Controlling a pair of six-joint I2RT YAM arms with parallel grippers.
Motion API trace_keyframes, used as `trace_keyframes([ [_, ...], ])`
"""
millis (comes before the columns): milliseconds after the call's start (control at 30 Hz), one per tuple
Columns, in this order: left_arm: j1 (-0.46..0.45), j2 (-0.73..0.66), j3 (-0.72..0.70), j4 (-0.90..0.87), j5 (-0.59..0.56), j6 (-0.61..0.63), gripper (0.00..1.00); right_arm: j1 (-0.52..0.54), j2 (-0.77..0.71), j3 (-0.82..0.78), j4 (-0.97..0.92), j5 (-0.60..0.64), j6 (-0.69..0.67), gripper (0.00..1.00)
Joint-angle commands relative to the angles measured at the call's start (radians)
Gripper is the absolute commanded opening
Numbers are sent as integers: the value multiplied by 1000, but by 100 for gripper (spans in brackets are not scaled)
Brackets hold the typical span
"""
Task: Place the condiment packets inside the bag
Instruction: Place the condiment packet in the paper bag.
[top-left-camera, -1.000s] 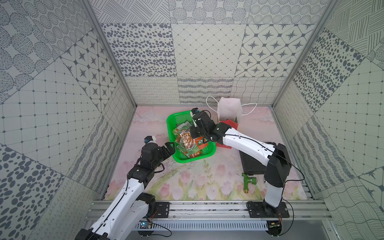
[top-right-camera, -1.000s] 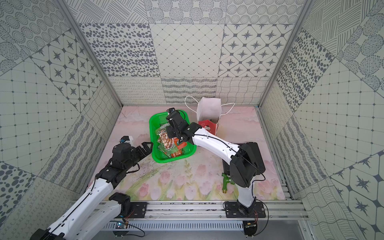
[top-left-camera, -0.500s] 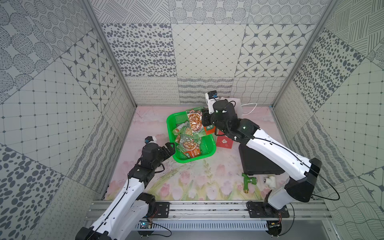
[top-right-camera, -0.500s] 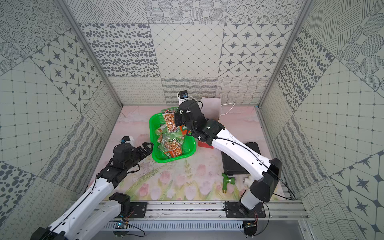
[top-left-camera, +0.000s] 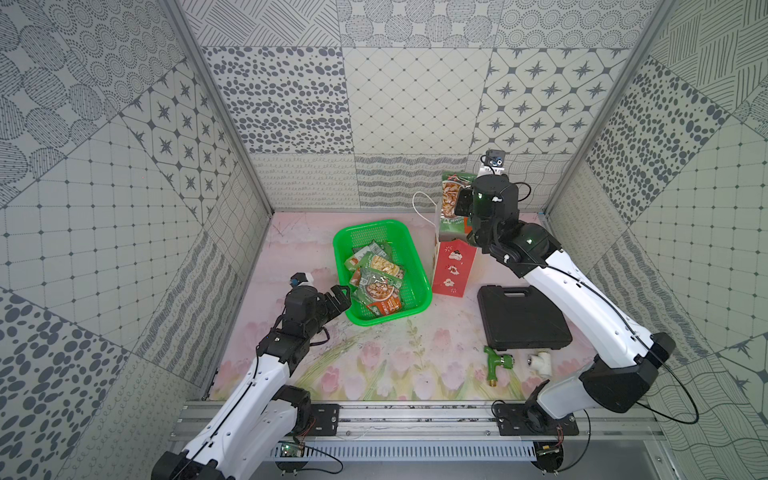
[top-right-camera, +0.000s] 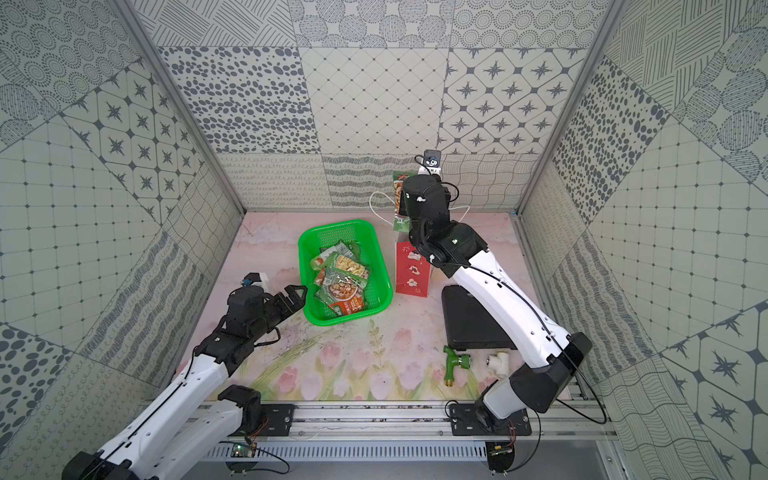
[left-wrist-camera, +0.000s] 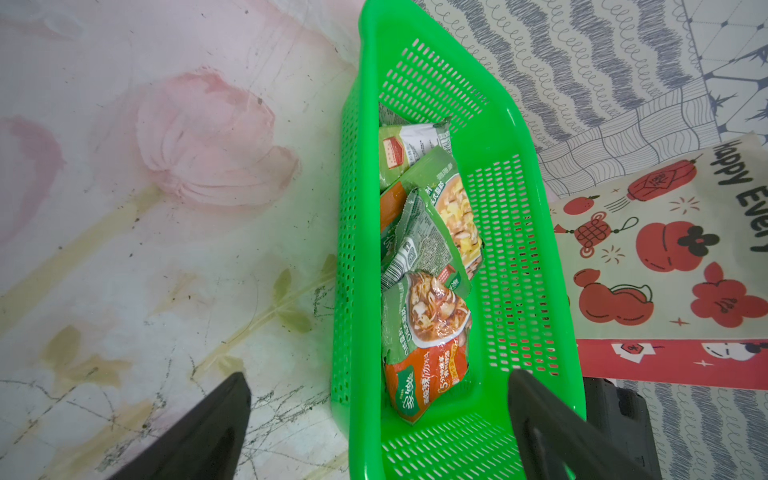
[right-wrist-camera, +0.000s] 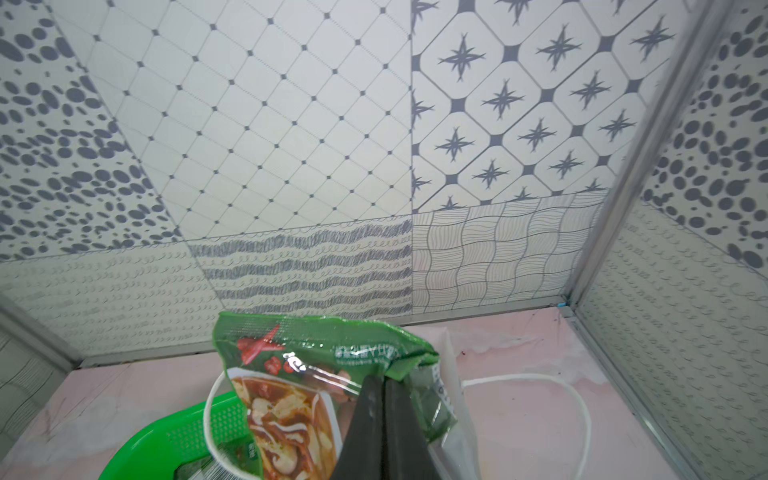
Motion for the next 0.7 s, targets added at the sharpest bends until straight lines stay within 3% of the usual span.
trace_keyframes([
  [0,0,0,-2,25,18,0,99,-4,90,81,41,227,-85,0],
  [67,0,-2,-2,24,18,0,100,-8,153,132,40,295,-127,0],
  [300,0,-7,1,21,22,-1,99,-14,341,282,-20,341,-181,0],
  [500,0,-10,2,19,25,-2,99,-13,389,276,-154,300,-38,0],
  [667,-1,-12,2,19,27,-2,100,-8,347,172,-182,234,66,0],
])
